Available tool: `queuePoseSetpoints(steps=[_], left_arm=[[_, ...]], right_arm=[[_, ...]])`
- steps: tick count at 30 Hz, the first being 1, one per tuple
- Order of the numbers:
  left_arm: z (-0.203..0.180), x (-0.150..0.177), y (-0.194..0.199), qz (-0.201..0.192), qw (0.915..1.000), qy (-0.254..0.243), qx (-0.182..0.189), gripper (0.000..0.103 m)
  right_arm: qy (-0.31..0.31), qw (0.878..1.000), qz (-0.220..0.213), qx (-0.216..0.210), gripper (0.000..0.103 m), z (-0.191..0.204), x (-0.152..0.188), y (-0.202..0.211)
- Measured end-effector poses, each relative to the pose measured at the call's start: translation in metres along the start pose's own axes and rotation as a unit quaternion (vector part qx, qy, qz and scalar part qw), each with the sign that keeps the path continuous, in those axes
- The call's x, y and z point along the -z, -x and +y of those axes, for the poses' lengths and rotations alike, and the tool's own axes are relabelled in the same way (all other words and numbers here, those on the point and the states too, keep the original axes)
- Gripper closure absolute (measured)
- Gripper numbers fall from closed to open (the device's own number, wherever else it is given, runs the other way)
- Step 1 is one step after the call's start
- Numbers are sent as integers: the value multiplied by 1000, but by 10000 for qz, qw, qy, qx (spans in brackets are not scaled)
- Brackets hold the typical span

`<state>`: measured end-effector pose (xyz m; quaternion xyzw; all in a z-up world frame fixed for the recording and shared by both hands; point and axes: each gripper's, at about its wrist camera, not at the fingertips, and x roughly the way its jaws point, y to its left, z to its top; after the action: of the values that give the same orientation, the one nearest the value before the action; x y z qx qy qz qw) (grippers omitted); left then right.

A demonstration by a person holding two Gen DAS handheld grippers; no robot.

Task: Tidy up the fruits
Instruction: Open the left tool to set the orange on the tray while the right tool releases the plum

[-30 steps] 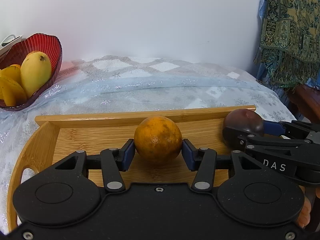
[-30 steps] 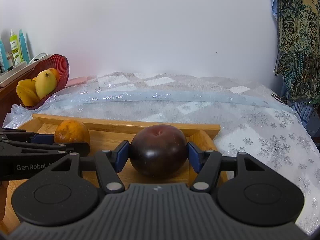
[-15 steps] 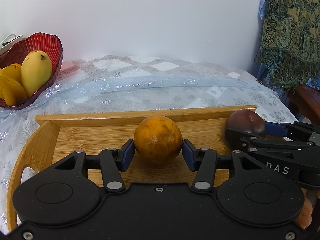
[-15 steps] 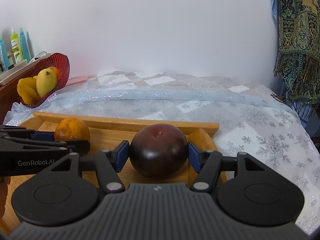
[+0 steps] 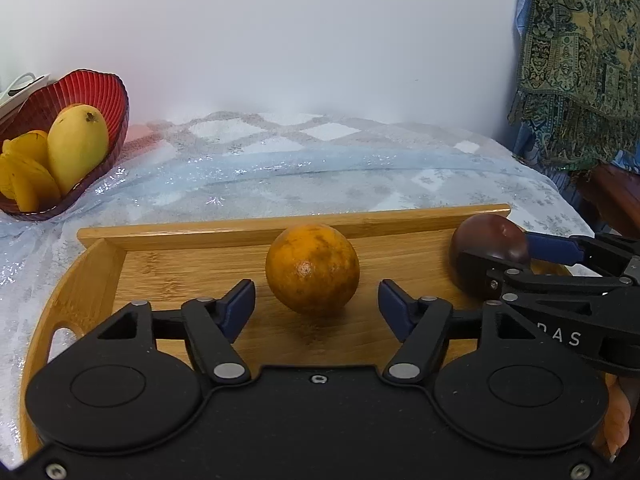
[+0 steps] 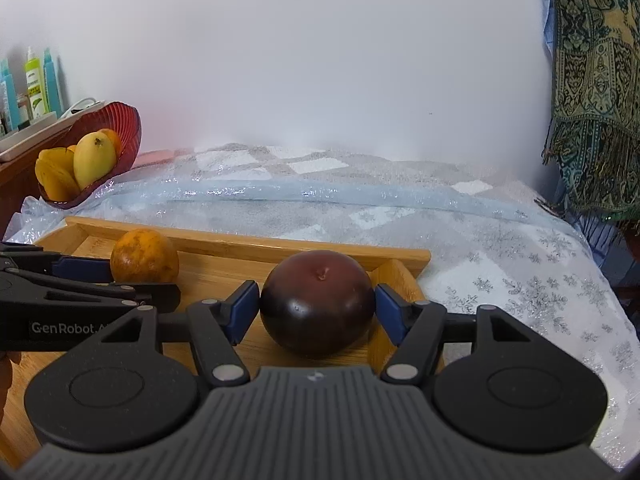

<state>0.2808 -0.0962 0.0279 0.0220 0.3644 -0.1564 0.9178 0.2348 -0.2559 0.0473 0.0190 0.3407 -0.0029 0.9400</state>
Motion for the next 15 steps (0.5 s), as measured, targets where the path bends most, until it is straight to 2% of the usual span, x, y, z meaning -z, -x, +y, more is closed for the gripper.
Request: queuePoseSetpoints(steps=[8, 12, 15], left_arm=[[8, 8, 17, -9, 9999, 100, -14, 19], [11, 16, 30, -30, 9999, 151, 1, 16], [12, 21, 39, -62, 9999, 118, 2, 15]], right_arm=[[-83, 9999, -102, -81, 21, -1, 5, 16], [-56, 9997, -195, -108, 14, 2, 10, 30], [-18, 9996, -259, -103, 13, 5, 14, 40]])
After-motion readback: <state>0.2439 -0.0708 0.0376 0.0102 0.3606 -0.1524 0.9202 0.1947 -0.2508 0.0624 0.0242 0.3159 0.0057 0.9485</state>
